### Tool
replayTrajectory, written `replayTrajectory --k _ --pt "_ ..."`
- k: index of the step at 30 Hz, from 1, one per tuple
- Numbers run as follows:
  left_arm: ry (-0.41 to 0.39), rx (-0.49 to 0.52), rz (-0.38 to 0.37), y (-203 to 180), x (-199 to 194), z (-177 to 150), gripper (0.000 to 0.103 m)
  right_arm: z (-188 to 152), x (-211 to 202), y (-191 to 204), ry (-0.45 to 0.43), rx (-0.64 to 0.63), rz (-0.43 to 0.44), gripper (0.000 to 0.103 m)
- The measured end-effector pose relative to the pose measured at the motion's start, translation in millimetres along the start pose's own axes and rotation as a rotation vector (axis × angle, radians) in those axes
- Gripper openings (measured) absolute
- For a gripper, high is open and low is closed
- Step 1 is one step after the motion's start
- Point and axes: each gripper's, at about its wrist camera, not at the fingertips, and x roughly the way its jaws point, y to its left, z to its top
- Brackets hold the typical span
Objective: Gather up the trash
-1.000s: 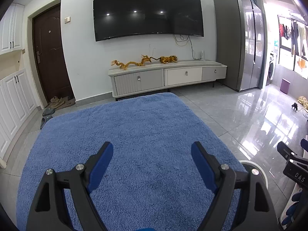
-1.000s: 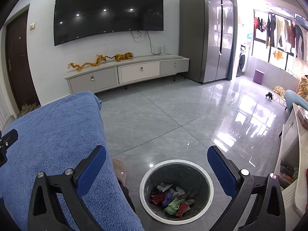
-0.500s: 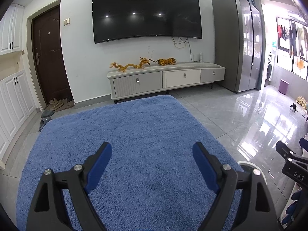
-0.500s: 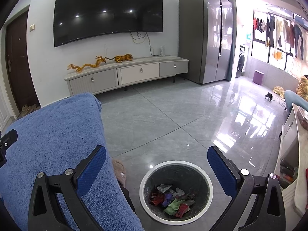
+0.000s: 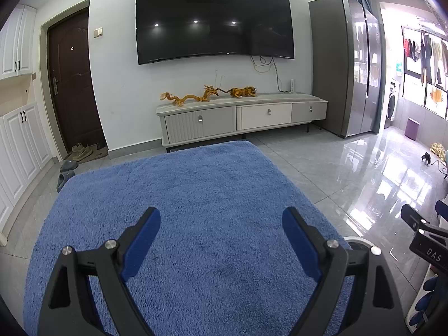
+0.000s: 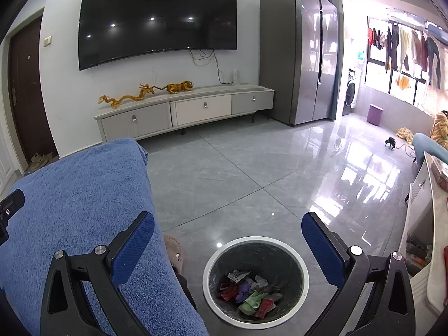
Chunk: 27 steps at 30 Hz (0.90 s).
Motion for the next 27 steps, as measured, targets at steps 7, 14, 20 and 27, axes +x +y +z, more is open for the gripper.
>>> replayTrajectory --k 7,14,20,27 --pt "0.01 0.004 -0.015 -0.3 -1.2 -0.7 0.089 1.0 -1.4 -4.7 -0.001 0.004 -0.002 0.103" --pt "0.009 0.009 -0.029 -1.8 -3.9 -1.7 0.089 0.7 -3.2 -6.9 -0.006 0.005 -0.004 0.103" --pt "0.009 -0.001 -0.037 -1.8 -6.2 -2.9 0.089 0.9 -5.0 -12.5 -0.01 0.011 -0.01 0.103" --pt "0.01 -0.003 -0.043 -1.5 -7.5 -2.8 0.089 3.1 -5.6 -14.8 -0.018 0.015 -0.016 0.103"
